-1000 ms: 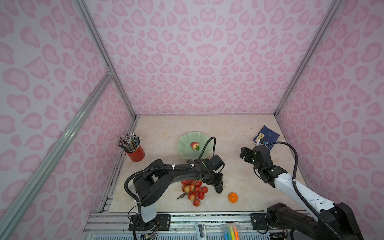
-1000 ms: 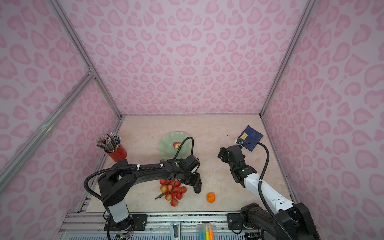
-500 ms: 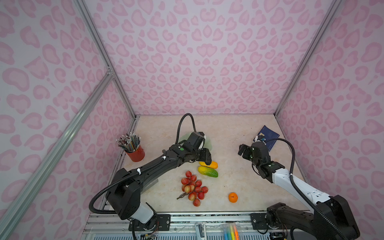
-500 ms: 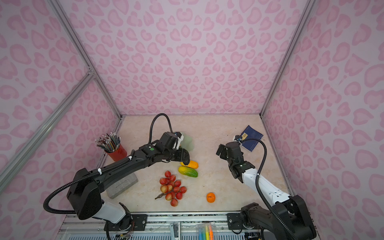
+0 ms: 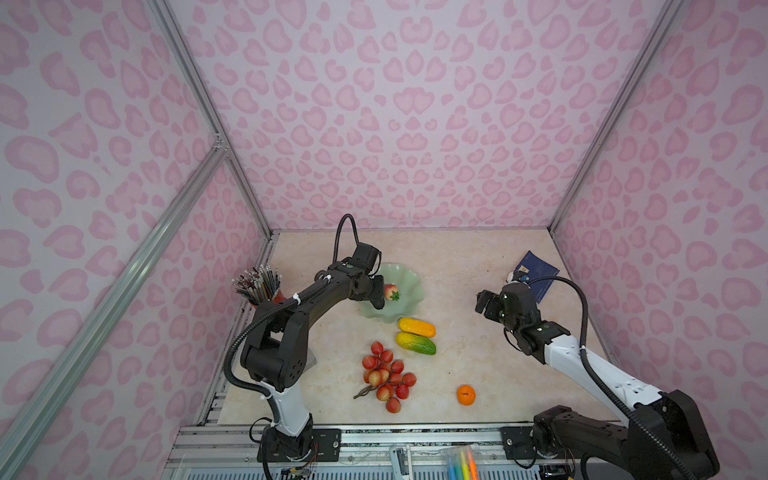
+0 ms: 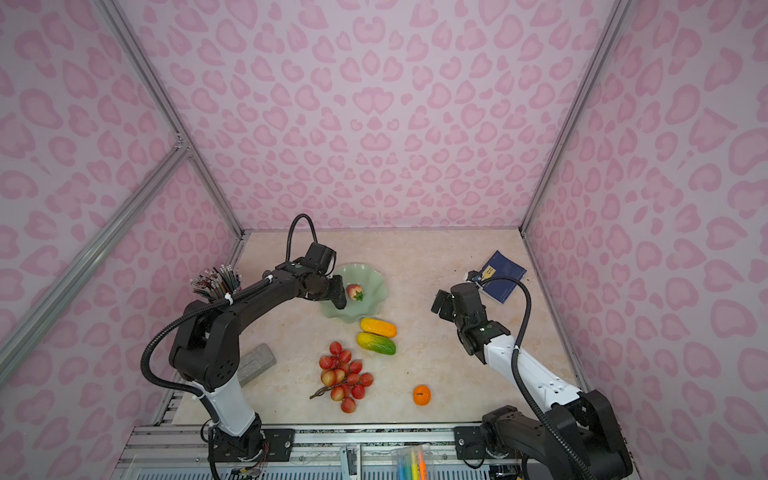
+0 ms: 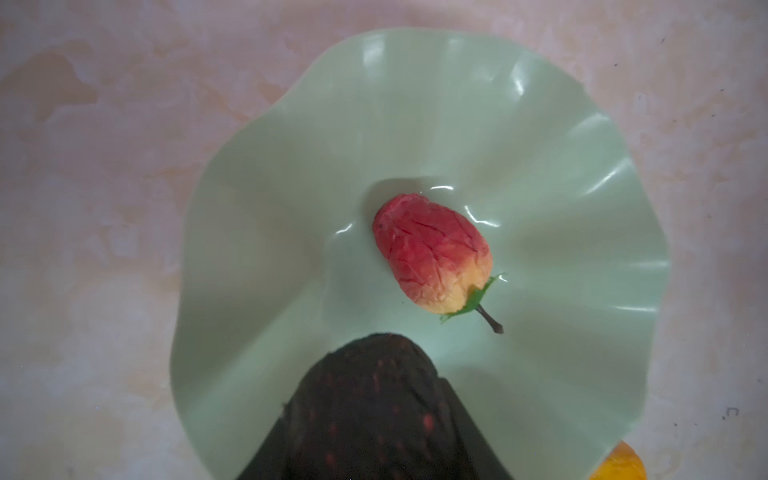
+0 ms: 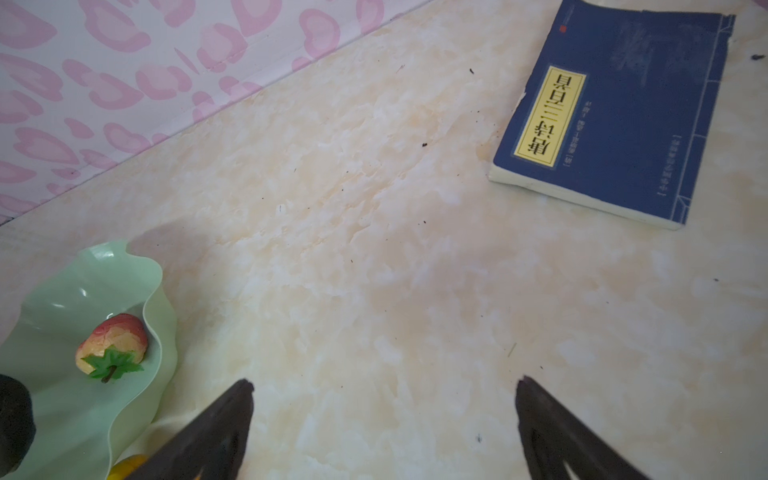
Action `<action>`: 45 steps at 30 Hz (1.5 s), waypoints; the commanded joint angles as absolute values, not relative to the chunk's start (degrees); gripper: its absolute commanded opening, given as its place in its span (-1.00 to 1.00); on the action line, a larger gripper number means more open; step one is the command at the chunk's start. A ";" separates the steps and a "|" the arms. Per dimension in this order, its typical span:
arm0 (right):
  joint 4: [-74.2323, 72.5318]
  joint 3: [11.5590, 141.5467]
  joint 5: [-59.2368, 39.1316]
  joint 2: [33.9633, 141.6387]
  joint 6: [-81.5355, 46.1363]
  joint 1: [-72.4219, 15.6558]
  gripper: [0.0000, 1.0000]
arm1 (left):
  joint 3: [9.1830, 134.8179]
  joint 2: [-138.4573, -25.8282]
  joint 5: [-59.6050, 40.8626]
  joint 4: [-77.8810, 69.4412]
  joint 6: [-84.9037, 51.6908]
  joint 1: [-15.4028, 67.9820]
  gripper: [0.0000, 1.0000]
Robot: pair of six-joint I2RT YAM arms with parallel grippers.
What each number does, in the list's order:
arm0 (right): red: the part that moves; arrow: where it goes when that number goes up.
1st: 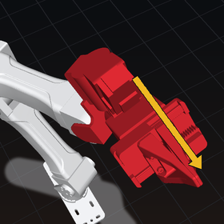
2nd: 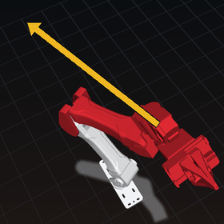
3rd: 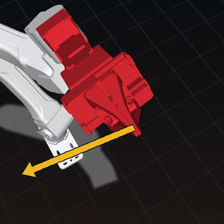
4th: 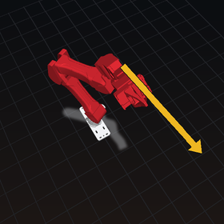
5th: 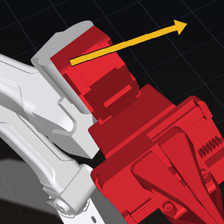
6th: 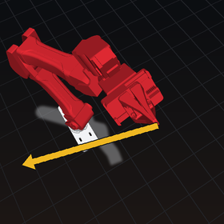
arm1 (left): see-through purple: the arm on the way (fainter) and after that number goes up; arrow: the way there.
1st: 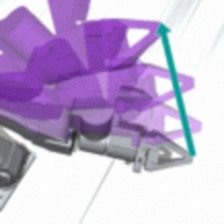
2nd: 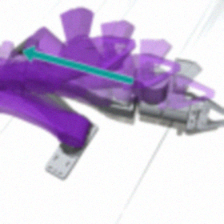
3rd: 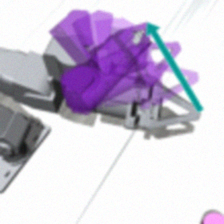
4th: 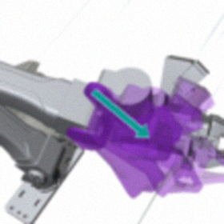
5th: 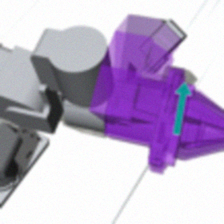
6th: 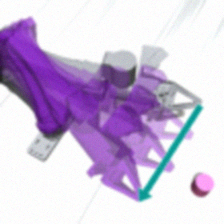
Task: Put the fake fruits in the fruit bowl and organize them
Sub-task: 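Lift the avocado into the green bowl and release it with the left gripper, then grasp the orange tangerine with the right gripper while the left arm withdraws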
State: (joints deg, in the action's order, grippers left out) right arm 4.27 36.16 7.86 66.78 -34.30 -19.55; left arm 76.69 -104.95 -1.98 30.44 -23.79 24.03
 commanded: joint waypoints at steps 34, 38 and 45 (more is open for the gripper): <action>30.00 31.98 11.01 63.46 -47.05 -52.73 0.76 | 42.35 -60.12 11.49 -14.27 -29.06 23.12 0.71; 28.33 29.54 8.22 62.05 -52.61 -57.54 0.70 | 37.44 -53.49 15.69 -18.23 -30.16 23.04 0.91; 26.46 28.07 8.26 64.75 -58.96 -65.47 0.65 | 36.94 -52.76 14.84 -15.46 -30.66 23.03 0.95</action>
